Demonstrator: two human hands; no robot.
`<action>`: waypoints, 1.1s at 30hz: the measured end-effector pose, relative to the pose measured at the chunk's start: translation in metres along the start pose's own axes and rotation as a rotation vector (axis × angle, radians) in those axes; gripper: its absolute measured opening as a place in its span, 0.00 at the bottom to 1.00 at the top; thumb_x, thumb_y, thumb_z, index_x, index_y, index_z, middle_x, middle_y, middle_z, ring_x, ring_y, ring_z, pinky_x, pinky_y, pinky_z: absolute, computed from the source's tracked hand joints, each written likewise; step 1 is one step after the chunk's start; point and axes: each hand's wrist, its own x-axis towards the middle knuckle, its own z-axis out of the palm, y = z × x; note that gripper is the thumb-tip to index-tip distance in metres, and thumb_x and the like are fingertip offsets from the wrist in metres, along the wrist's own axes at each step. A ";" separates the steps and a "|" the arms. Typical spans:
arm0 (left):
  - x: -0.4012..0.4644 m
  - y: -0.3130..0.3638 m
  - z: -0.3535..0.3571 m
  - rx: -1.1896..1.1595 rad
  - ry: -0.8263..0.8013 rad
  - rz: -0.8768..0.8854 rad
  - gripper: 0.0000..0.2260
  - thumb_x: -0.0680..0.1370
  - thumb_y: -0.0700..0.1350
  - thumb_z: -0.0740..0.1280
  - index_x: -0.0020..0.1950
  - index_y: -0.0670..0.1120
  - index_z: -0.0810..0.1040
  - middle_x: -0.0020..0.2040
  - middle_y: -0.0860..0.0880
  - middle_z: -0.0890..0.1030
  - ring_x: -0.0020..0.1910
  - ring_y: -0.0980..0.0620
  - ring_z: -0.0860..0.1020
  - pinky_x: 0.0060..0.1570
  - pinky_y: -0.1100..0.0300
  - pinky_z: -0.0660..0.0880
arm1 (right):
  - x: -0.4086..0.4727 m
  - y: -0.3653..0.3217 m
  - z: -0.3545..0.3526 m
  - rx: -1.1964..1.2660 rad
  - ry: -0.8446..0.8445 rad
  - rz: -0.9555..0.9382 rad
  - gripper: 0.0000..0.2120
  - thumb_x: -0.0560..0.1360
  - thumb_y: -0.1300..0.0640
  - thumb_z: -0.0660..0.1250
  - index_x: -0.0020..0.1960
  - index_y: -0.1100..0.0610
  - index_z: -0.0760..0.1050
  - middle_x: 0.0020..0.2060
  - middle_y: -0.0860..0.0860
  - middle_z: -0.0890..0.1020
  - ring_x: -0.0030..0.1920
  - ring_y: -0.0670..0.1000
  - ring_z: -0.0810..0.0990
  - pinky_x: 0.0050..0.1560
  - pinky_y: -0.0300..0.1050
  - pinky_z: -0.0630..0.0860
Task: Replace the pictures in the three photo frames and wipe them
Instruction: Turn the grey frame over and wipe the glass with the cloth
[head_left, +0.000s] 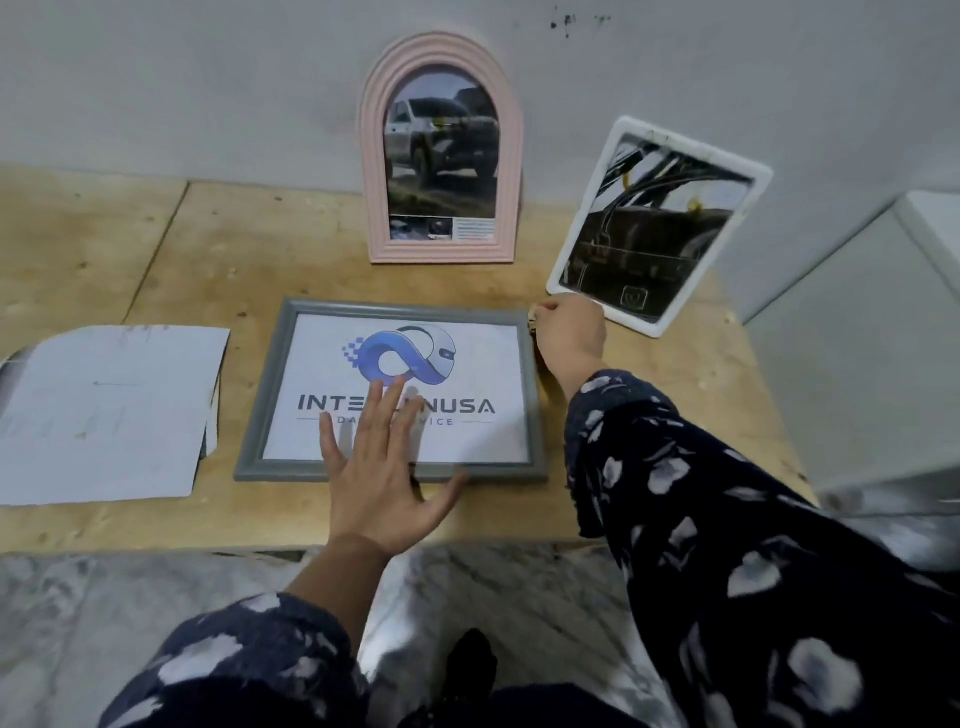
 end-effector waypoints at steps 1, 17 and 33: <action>0.000 0.001 0.000 -0.002 0.009 0.002 0.40 0.70 0.70 0.60 0.74 0.47 0.65 0.78 0.51 0.57 0.78 0.51 0.53 0.72 0.40 0.37 | 0.005 -0.001 0.005 -0.009 0.003 0.002 0.11 0.78 0.58 0.62 0.52 0.57 0.83 0.52 0.53 0.83 0.52 0.55 0.80 0.47 0.40 0.69; 0.003 0.000 0.003 -0.016 0.004 0.036 0.39 0.68 0.69 0.63 0.72 0.47 0.65 0.77 0.48 0.59 0.77 0.48 0.55 0.69 0.30 0.42 | -0.040 0.028 0.015 0.018 -0.071 -0.095 0.12 0.74 0.63 0.60 0.33 0.53 0.74 0.38 0.49 0.80 0.39 0.50 0.76 0.30 0.36 0.66; 0.004 0.002 0.000 0.124 -0.103 -0.025 0.44 0.70 0.76 0.49 0.78 0.50 0.54 0.79 0.52 0.44 0.77 0.53 0.39 0.68 0.31 0.33 | -0.136 0.058 0.009 -0.002 0.067 0.101 0.09 0.77 0.61 0.63 0.48 0.61 0.82 0.48 0.55 0.83 0.51 0.56 0.79 0.43 0.39 0.68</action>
